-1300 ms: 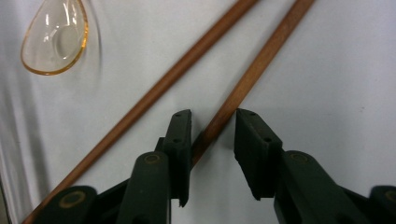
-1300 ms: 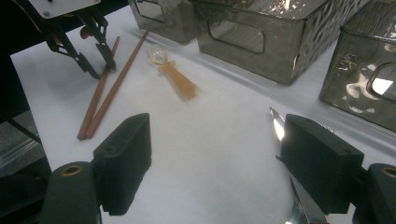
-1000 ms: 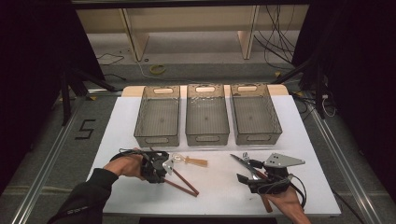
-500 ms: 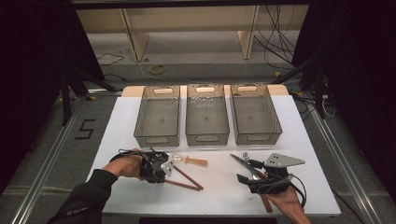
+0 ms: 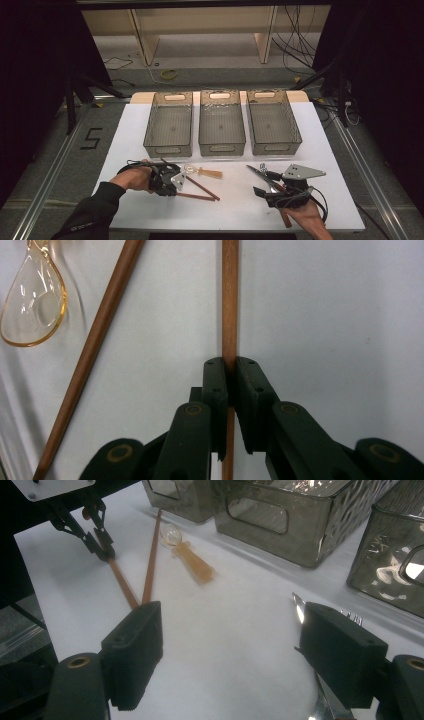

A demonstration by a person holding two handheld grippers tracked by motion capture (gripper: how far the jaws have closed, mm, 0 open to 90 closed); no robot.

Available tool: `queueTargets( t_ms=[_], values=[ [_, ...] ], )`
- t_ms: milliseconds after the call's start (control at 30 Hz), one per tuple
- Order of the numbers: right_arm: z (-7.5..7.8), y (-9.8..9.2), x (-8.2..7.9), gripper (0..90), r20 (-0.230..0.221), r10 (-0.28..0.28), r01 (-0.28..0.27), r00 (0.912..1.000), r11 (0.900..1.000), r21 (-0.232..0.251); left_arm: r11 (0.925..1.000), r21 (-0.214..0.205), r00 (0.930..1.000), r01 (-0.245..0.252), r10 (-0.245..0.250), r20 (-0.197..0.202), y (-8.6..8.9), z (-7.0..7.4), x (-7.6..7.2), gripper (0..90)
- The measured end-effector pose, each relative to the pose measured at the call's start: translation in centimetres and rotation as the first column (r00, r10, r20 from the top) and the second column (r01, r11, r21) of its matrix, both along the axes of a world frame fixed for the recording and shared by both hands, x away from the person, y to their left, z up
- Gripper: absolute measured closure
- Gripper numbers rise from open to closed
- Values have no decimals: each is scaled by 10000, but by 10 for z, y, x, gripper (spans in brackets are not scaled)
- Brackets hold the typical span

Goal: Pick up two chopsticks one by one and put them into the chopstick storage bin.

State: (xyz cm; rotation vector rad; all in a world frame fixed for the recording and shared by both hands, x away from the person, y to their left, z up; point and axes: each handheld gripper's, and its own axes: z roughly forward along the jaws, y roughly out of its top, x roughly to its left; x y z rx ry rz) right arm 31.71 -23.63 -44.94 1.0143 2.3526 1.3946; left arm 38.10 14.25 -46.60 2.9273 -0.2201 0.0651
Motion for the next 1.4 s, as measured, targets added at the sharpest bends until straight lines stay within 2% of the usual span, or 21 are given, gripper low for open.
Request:
queueTargets(
  t_ms=[133, 333, 433, 500, 567, 633, 700, 767, 833, 900, 933, 967, 1033, 1133, 1200, 1233, 1300, 1400],
  values=[
    [0, 0, 0, 262, -8, -12, 12, 10000, 10000, 16, 10000, -54, 9998, 20, -19, 223, 0, 1, -1, 832],
    [0, 0, 0, 262, -15, -3, 3, 10000, 10000, 4, 9998, -183, 9996, -70, 75, 283, 4, 9, -4, 833],
    [0, 0, 0, 263, -29, 1, -1, 10000, 10000, -6, 9989, -423, 9990, -222, 238, 372, 5, 18, -7, 833],
    [0, 0, 0, 262, -19, -6, 6, 10000, 10000, 11, 9981, -587, 9980, -191, 226, 596, 6, 25, -6, 833],
    [0, 0, 0, 262, -29, -1, 1, 10000, 10000, 5, 9950, -869, 9954, -494, 562, 781, 8, 31, -4, 833],
    [0, 0, 0, 262, -28, 1, -1, 10000, 10000, 4, 9898, -1177, 9917, -809, 917, 897, 10, 37, -1, 832],
    [0, 0, 0, 262, -21, -3, 3, 10000, 10000, 8, 9802, -1527, 9854, -1264, 1418, 944, 11, 42, 3, 832],
    [0, 0, 0, 262, -25, -4, 4, 10000, 10000, 6, 9670, -1868, 9751, -1732, 1950, 1056, 13, 47, 7, 832],
    [0, 0, 0, 262, -28, 3, -3, 10000, 10000, 6, 9586, -2008, 9676, -2019, 2269, 1106, 15, 51, 11, 832],
    [0, 0, 0, 262, -36, 1, -1, 10000, 10000, 9, 9425, -2288, 9549, -2436, 2743, 1133, 16, 56, 16, 832],
    [0, 0, 0, 262, -30, -12, 12, 10000, 10000, 16, 9326, -2460, 9464, -2642, 2998, 1200, 17, 59, 18, 832],
    [0, 0, 0, 262, -30, -12, 12, 10000, 10000, 16, 9179, -2672, 9352, -2934, 3336, 1191, 18, 62, 21, 832],
    [0, 0, 0, 262, -30, -14, 14, 10000, 10000, 17, 8967, -2977, 9188, -3275, 3758, 1211, 21, 69, 26, 832],
    [0, 0, 0, 262, -26, -12, 12, 10000, 10000, 31, 8596, -3390, 8878, -3823, 4434, 1232, 26, 78, 34, 832],
    [0, 0, 0, 262, -42, -24, 24, 10000, 10000, 30, 8318, -3669, 8651, -4165, 4867, 1213, 29, 85, 40, 832],
    [0, 0, 0, 262, -47, -25, 25, 10000, 10000, 29, 8214, -3747, 8562, -4300, 5027, 1195, 31, 88, 42, 832],
    [0, -1, 0, 262, -47, -21, 21, 10000, 10000, 39, 7947, -4023, 8384, -4545, 5342, 1080, 34, 94, 48, 832],
    [0, -1, 0, 262, -50, -20, 20, 10000, 10000, 53, 7703, -4188, 8130, -4809, 5706, 1158, 39, 102, 56, 832]
  ],
)
